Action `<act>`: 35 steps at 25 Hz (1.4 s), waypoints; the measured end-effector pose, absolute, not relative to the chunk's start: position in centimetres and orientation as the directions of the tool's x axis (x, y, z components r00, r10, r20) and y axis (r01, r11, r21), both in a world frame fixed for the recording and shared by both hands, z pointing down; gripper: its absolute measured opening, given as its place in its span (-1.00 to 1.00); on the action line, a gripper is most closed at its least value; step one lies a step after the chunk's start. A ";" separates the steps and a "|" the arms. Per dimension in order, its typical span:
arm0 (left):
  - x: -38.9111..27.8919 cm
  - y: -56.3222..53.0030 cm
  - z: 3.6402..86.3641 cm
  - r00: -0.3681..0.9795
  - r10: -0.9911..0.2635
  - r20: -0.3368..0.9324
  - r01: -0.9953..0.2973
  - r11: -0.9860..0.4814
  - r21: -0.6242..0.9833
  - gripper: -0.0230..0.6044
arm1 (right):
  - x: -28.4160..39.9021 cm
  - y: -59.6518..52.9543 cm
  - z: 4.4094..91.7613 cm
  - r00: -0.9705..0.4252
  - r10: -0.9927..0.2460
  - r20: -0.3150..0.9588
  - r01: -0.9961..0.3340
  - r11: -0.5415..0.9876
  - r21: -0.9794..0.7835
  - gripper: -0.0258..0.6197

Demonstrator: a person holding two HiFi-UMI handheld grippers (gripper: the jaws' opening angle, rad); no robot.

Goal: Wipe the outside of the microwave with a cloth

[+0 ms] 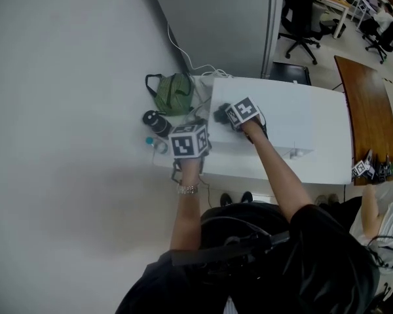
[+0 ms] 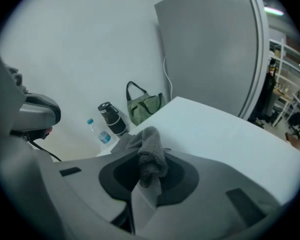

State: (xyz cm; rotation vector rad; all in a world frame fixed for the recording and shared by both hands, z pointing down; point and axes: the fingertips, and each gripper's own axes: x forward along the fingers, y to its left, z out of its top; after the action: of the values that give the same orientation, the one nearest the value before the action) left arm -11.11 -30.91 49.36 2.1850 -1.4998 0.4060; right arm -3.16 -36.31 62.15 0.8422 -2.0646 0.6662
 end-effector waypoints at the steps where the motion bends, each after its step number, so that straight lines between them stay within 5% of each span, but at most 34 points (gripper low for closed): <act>1: -10.9 -31.0 49.3 0.367 -0.796 0.481 -0.930 -0.306 0.203 -0.90 | -1.7 -36.5 62.1 -0.458 -0.342 0.821 -0.767 0.619 -0.169 -0.73; 14: -2.0 -32.1 50.1 0.520 -0.707 0.479 -0.852 -0.465 0.240 -0.90 | 26.7 -32.8 61.5 -0.281 -0.554 0.784 -0.960 0.181 -0.215 -0.73; 20: -0.2 -32.1 50.2 0.546 -0.684 0.484 -0.835 -0.493 0.246 -0.90 | 32.7 -30.3 61.5 -0.136 -0.569 0.811 -0.990 0.044 -0.135 -0.73; 24: -0.4 -31.9 50.6 0.537 -0.688 0.488 -0.841 -0.485 0.240 -0.90 | 27.3 -32.1 59.4 -0.187 -0.610 0.770 -0.982 0.138 -0.130 -0.73; 28: -2.5 -31.9 50.4 0.502 -0.710 0.494 -0.863 -0.449 0.230 -0.90 | 13.7 -34.3 57.4 -0.380 -0.593 0.710 -0.904 0.401 -0.149 -0.73; 35: -9.3 -30.9 50.2 0.377 -0.781 0.497 -0.926 -0.316 0.206 -0.90 | -6.8 -32.3 57.9 -0.620 -0.390 0.681 -0.669 0.716 -0.200 -0.73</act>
State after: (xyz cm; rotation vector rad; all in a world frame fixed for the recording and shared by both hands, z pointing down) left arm -9.30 -30.94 50.21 2.1868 -1.4719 0.4256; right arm -6.77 -32.31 57.91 0.8012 -2.3000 0.5894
